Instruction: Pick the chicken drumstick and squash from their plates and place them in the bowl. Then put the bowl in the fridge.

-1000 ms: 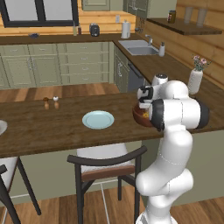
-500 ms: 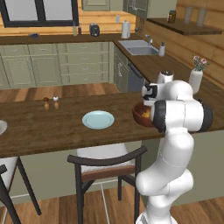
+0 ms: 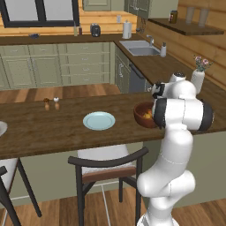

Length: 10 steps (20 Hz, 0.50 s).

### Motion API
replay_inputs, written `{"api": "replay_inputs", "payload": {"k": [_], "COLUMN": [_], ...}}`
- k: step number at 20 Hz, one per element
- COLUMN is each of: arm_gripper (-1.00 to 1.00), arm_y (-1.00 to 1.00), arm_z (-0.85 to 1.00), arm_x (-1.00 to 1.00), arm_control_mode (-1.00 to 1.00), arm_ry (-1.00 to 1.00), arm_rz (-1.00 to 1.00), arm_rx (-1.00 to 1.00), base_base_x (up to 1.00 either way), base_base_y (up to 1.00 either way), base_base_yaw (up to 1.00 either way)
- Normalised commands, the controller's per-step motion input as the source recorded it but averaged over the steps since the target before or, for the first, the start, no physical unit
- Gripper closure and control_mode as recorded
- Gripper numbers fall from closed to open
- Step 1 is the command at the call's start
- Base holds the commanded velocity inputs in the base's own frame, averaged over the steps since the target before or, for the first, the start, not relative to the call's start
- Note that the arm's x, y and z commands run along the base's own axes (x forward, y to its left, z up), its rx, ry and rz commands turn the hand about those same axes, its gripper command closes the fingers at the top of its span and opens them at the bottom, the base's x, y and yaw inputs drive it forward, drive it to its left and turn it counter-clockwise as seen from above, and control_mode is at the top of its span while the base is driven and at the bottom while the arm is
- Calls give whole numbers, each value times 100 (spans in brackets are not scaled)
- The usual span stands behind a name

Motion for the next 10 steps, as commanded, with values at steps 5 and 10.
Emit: {"api": "replay_inputs", "payload": {"k": [5, 10], "arm_gripper": [-100, -100], "arm_y": [-2, 0], "arm_z": [-19, -26], "arm_x": [0, 8], "arm_control_mode": [-100, -100], "arm_ry": [7, 3], "arm_rz": [-5, -3], "arm_rx": [1, 0], "base_base_x": [0, 0], "base_base_y": [0, 0], "base_base_yaw": [0, 0]}}
